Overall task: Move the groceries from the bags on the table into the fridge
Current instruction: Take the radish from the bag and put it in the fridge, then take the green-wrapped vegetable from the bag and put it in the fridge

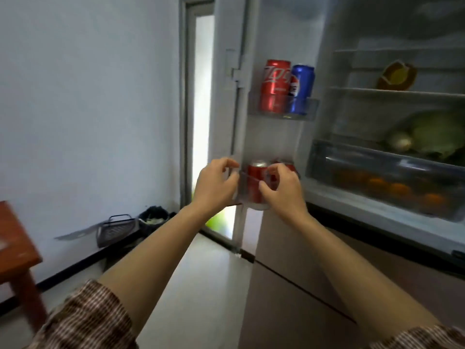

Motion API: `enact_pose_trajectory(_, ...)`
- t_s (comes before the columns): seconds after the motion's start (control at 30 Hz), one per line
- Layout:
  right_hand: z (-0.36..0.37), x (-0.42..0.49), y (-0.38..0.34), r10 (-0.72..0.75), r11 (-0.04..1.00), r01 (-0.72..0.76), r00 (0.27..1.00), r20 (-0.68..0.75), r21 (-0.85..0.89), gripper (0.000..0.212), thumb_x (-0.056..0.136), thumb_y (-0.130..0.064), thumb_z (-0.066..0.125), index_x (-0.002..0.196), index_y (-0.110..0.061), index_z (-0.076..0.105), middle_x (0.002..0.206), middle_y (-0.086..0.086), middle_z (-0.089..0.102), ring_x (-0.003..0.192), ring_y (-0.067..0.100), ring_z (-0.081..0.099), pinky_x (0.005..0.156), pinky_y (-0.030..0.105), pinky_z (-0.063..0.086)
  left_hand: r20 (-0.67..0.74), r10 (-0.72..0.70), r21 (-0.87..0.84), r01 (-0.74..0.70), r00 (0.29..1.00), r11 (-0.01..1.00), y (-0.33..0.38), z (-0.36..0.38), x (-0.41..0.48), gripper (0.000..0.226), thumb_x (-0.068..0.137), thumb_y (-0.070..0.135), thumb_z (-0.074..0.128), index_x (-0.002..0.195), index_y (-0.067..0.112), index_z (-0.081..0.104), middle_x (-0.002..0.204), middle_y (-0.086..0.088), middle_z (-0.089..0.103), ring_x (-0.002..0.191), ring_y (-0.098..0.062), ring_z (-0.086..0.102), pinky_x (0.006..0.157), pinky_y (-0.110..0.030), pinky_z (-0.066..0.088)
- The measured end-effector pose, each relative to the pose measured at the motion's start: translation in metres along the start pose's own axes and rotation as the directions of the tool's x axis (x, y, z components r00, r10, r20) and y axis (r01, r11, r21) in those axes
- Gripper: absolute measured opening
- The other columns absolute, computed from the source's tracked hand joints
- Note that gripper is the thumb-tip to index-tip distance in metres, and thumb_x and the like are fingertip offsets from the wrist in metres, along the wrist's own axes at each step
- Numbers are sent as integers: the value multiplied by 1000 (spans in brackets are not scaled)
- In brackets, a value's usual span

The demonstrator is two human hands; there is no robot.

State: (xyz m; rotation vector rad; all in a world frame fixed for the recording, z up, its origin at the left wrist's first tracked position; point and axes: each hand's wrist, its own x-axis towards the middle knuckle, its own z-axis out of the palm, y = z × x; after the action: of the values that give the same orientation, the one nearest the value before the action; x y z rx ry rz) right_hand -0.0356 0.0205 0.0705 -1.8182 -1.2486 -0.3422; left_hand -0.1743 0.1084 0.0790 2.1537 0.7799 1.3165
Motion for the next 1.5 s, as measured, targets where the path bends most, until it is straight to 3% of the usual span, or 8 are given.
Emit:
enact_pose_trajectory(0.33,202,-110,-276,-169,976,114,932,321,184,47,85,-26,65,128,-10,52,127,8,56,121,26,46,99,38,40,-122,-303,305,326,945,895,-174,-314,-116,27,91,19,53,116,18,61,124,-5,59,110,-19,54,88,-25,36)
enact_pose_trajectory(0.5,290,-163,-404,-323,942,232,827,460,245,49,87,-34,62,131,-16,48,130,5,53,120,22,45,97,35,40,-296,-445,333,528,845,781,-239,-453,-174,26,90,22,53,114,18,61,122,-4,60,106,-19,55,87,-29,43)
enact_pose_trajectory(0.67,372,-211,-509,-447,894,326,692,567,307,51,84,-34,60,131,-16,47,132,6,52,122,26,43,97,45,43,-447,-481,369,646,754,668,-296,-566,-224,27,91,21,53,117,18,61,119,-3,60,97,-15,55,77,-28,43)
enact_pose_trajectory(0.8,439,-242,-585,-519,855,375,609,600,359,56,87,-38,58,136,-17,43,142,6,45,132,28,38,104,51,39,-509,-481,389,689,714,611,-347,-648,-258,29,93,24,53,122,19,57,126,-3,55,107,-17,54,79,-28,42)
enact_pose_trajectory(0.97,535,-267,-680,-599,801,401,520,609,445,51,89,-37,58,135,-20,42,136,3,47,128,25,38,104,48,38,-548,-484,414,725,682,551,-423,-751,-274,29,94,24,51,123,20,56,129,-3,54,87,-10,52,73,-29,47)
enact_pose_trajectory(1.1,602,-275,-755,-621,781,428,458,635,455,52,91,-37,55,137,-19,40,138,4,46,128,26,36,104,46,33,-571,-499,427,755,652,497,-472,-823,-279,28,92,19,54,119,15,60,125,-5,58,107,-19,57,84,-31,47)
enact_pose_trajectory(1.23,654,-285,-819,-655,747,466,399,641,474,51,93,-39,53,138,-18,39,139,4,45,128,27,36,102,46,33,-614,-519,420,803,595,423,-519,-892,-293,25,89,18,57,113,13,61,116,-7,61,106,-24,57,88,-37,49)
enact_pose_trajectory(1.5,749,-324,-920,-693,696,508,291,659,507,41,95,-34,49,131,-17,44,130,3,48,123,27,38,99,42,35,-677,-540,367,866,500,340,-618,-1003,-328,42,96,23,50,137,16,42,144,-5,43,133,-24,40,104,-45,43)
